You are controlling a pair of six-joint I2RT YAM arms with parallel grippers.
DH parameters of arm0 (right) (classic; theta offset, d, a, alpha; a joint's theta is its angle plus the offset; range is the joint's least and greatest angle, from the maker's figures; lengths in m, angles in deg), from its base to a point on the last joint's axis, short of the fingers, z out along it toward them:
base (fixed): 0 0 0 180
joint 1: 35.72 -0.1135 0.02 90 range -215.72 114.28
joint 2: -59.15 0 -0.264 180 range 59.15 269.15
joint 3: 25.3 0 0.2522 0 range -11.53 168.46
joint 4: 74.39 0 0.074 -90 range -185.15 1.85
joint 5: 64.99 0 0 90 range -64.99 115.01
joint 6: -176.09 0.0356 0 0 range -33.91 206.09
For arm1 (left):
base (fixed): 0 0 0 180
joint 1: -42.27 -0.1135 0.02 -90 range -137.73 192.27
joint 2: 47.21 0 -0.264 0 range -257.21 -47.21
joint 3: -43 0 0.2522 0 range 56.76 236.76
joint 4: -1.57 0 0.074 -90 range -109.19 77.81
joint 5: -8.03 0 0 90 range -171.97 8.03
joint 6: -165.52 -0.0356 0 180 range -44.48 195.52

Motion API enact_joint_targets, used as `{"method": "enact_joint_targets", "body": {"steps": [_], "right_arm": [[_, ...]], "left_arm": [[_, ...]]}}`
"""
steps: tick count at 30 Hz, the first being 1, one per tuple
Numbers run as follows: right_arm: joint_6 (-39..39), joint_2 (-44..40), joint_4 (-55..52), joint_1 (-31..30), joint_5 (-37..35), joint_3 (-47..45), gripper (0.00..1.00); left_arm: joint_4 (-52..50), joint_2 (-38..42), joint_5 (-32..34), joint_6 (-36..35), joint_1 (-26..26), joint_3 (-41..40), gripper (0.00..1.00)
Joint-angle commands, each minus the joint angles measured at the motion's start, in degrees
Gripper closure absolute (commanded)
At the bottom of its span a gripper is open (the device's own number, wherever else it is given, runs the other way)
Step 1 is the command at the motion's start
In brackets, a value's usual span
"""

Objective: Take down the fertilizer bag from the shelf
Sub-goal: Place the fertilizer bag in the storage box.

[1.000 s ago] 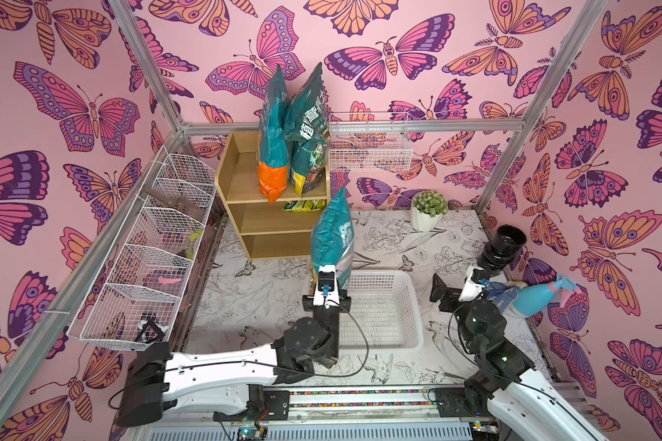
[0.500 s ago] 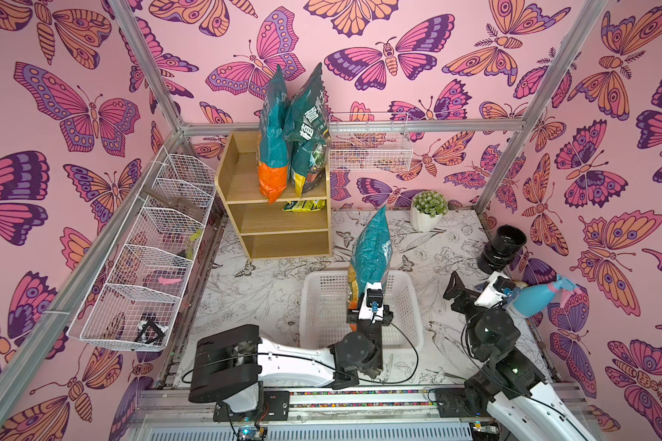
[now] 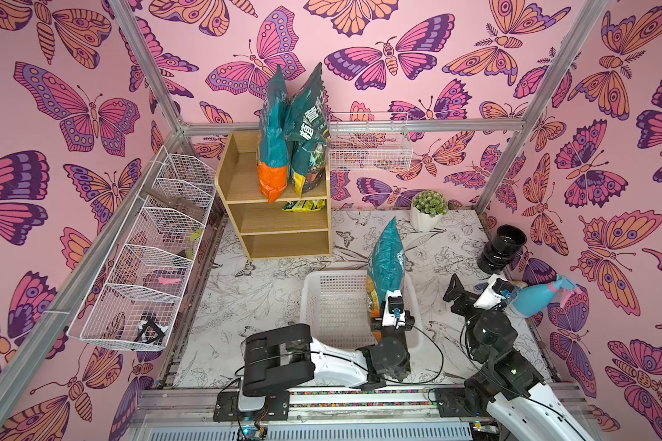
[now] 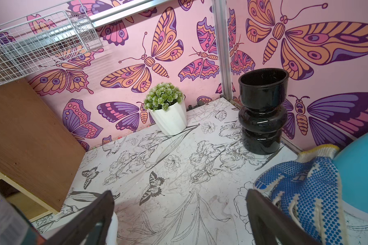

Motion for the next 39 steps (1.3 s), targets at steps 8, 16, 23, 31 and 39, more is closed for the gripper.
{"method": "enact_joint_targets", "body": {"steps": [8,16,23,31,39], "right_arm": [[1.3,-1.2,-1.6,-0.4,-2.1,-0.8,0.01],[2.4,-3.2,-3.3,-0.4,-4.1,-0.8,0.01],[5.3,-7.3,-7.1,-0.4,-5.9,-0.7,0.01],[5.3,-8.4,-7.3,-0.4,-5.9,-1.0,0.01],[5.0,-6.2,-6.9,-0.4,-5.2,-0.3,0.01]], "left_arm": [[6.5,-6.9,-1.7,4.6,2.0,5.6,1.0],[6.5,-14.1,-1.0,3.7,6.3,9.9,1.0],[6.5,-20.0,0.6,3.6,6.9,14.1,0.99],[6.5,-19.1,-4.0,0.9,8.0,13.3,0.01],[6.3,-10.0,-10.5,-6.4,10.6,10.7,0.0]]}}
